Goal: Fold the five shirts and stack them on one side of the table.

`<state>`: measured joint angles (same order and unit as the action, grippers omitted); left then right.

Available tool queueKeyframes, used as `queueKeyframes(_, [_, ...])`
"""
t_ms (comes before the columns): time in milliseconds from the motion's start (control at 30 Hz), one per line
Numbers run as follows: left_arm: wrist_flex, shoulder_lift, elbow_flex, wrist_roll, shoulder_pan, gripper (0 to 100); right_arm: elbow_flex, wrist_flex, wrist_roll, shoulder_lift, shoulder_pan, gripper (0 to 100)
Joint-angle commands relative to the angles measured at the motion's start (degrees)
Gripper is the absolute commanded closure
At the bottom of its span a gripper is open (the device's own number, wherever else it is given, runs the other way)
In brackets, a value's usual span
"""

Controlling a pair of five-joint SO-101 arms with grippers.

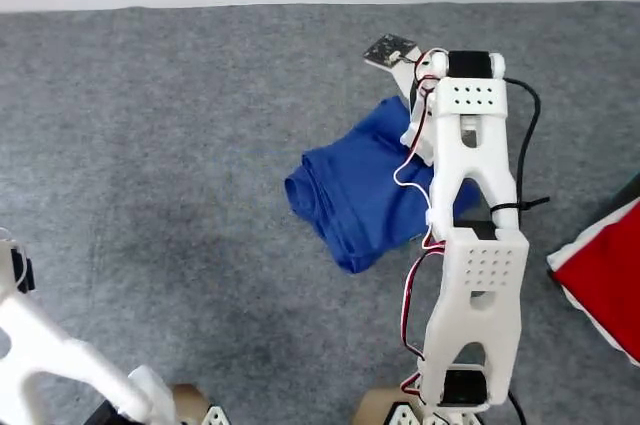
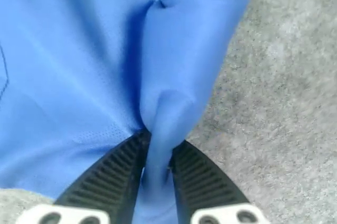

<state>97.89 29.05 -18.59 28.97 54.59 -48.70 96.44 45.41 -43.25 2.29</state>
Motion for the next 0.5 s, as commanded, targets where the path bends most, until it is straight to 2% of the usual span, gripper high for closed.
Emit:
queueKeyframes(0, [1.14,1.67,1.89,0.44,-0.18,91,-3.25,-1.27,0.7,0.84,0.66,92.4])
queueKeyframes(100, [1.23,1.67,1.89,0.53,-0.18,91,-4.48,-0.84,-2.55,1.01,0.48,83.6])
queueKeyframes(233, [1.23,1.67,1.89,0.53,-0.18,91,-10.64,2.15,-9.85,3.03,1.63,78.3])
queueKeyframes(367, [1.23,1.67,1.89,0.53,-0.18,91,-14.24,6.64,-13.19,4.88,6.11,79.2])
queueKeyframes(467, [1.23,1.67,1.89,0.53,-0.18,91,-11.6,6.37,-16.18,5.76,9.36,89.2])
